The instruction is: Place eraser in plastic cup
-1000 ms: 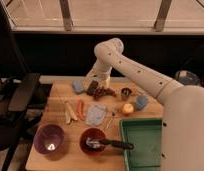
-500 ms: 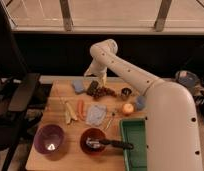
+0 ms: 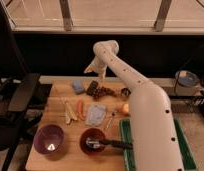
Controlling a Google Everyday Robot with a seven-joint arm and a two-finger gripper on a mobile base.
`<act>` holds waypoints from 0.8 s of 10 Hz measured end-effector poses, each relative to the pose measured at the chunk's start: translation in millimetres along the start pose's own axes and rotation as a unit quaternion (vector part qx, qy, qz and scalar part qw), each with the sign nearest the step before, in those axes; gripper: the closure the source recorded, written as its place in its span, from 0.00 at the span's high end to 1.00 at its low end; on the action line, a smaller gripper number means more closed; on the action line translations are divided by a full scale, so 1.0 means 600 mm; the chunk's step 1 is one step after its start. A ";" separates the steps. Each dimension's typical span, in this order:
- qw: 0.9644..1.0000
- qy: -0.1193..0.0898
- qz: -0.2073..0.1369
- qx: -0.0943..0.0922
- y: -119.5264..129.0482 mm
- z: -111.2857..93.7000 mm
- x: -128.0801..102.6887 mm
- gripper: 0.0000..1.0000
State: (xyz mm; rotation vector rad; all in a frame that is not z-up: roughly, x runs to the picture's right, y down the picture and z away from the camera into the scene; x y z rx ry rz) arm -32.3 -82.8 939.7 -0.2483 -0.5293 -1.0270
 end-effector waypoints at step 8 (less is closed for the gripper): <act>0.999 -0.032 0.002 0.039 -0.042 0.068 0.031 0.74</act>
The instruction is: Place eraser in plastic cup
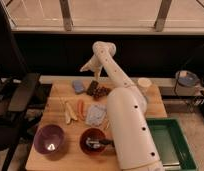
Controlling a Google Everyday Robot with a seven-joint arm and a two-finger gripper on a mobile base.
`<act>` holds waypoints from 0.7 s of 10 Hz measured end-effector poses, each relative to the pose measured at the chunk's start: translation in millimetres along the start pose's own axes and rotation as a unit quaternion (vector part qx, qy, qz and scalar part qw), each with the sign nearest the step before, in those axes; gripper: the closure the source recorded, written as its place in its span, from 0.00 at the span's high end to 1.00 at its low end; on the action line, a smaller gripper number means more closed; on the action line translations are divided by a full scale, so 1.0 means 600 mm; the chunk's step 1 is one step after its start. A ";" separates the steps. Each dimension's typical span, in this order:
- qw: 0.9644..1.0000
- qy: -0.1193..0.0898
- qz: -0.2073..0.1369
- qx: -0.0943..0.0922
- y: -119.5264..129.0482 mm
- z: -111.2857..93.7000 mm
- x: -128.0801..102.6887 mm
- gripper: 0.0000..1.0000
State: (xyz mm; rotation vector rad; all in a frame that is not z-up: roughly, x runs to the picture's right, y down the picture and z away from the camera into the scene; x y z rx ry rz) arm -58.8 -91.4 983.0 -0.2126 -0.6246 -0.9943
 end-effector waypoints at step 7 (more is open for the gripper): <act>0.997 0.000 -0.062 -0.046 -0.010 0.061 -0.027 0.74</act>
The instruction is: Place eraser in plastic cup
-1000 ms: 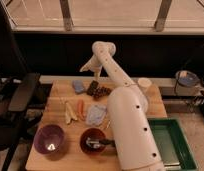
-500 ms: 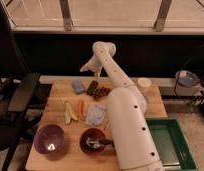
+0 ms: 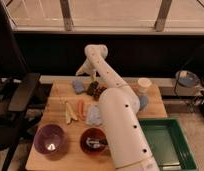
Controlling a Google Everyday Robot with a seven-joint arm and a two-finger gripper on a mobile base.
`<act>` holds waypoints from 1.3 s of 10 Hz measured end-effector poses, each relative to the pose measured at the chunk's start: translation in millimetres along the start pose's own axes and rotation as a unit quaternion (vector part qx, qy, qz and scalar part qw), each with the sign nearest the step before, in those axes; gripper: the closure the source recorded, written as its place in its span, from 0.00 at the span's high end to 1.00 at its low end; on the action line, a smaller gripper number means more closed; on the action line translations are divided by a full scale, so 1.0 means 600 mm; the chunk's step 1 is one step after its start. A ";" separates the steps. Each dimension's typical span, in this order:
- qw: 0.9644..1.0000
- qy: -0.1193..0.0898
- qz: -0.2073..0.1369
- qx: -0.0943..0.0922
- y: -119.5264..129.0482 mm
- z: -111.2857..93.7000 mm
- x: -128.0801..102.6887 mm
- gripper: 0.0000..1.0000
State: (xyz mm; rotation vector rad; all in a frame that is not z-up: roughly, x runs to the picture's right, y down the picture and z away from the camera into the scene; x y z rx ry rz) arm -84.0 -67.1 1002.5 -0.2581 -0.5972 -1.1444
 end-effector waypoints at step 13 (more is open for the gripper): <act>0.999 -0.015 0.033 -0.025 0.066 0.035 -0.015 0.74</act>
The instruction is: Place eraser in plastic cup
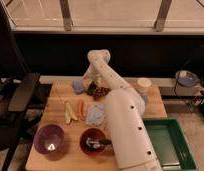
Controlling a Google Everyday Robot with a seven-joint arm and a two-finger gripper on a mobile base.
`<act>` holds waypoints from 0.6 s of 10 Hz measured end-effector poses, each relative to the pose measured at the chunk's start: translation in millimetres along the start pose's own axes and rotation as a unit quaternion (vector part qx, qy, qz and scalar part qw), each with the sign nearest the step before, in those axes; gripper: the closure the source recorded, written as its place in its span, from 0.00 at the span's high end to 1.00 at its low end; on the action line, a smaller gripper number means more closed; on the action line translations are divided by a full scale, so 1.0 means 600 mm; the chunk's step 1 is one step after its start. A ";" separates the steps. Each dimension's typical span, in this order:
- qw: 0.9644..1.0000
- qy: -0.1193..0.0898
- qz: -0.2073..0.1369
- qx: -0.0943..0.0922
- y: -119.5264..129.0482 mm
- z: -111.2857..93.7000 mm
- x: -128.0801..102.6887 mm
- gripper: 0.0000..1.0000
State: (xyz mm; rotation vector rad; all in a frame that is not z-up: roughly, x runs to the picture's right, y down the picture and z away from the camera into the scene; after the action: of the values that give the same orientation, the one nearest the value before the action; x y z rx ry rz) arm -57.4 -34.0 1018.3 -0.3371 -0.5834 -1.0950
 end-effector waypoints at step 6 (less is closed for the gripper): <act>1.000 -0.026 -0.006 0.005 -0.002 0.035 -0.008 0.41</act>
State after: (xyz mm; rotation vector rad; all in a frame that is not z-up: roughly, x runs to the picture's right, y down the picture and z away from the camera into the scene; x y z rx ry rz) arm -66.0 -19.9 1032.5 -0.3542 -0.6377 -1.0966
